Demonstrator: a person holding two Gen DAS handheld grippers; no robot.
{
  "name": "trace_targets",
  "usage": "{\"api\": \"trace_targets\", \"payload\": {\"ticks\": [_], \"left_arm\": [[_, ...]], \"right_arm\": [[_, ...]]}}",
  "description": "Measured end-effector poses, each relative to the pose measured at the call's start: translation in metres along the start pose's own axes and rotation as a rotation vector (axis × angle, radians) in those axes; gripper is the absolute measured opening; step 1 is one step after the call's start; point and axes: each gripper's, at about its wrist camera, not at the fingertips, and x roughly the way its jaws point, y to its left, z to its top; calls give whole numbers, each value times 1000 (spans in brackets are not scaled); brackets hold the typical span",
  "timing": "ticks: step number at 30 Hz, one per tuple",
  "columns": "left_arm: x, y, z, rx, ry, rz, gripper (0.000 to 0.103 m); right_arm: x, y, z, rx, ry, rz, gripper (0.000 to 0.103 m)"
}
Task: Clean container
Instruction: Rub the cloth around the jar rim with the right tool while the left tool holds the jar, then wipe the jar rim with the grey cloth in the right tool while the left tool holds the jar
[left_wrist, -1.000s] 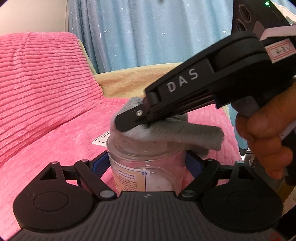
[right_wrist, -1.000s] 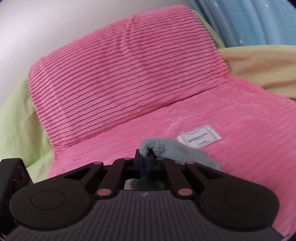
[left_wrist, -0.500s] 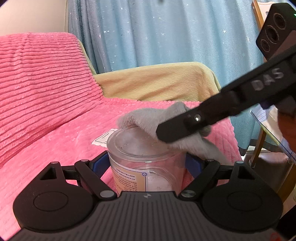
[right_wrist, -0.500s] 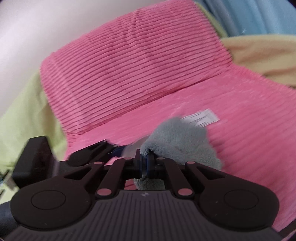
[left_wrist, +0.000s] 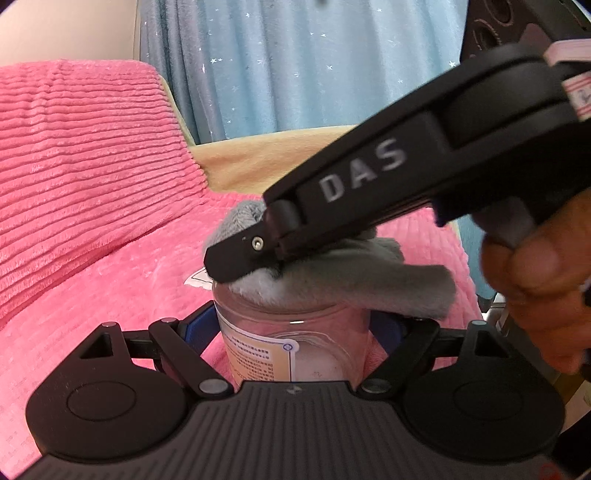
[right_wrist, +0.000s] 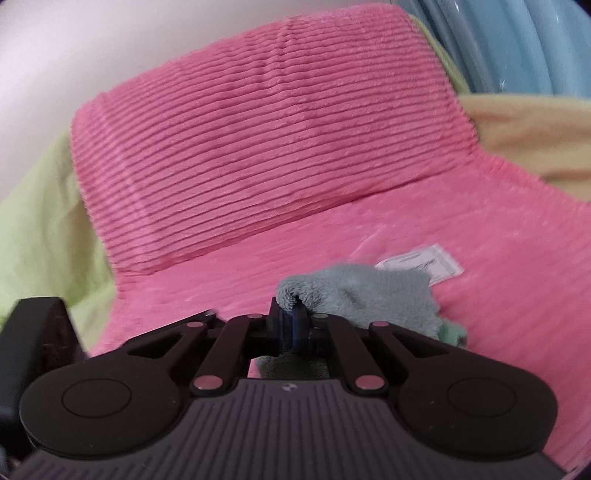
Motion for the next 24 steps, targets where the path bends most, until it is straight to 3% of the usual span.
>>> {"api": "trace_targets", "payload": {"ticks": [24], "left_arm": [[-1, -3, -3, 17, -4, 5, 85]], "right_arm": [[-24, 0, 2, -136, 54, -194, 2]]}}
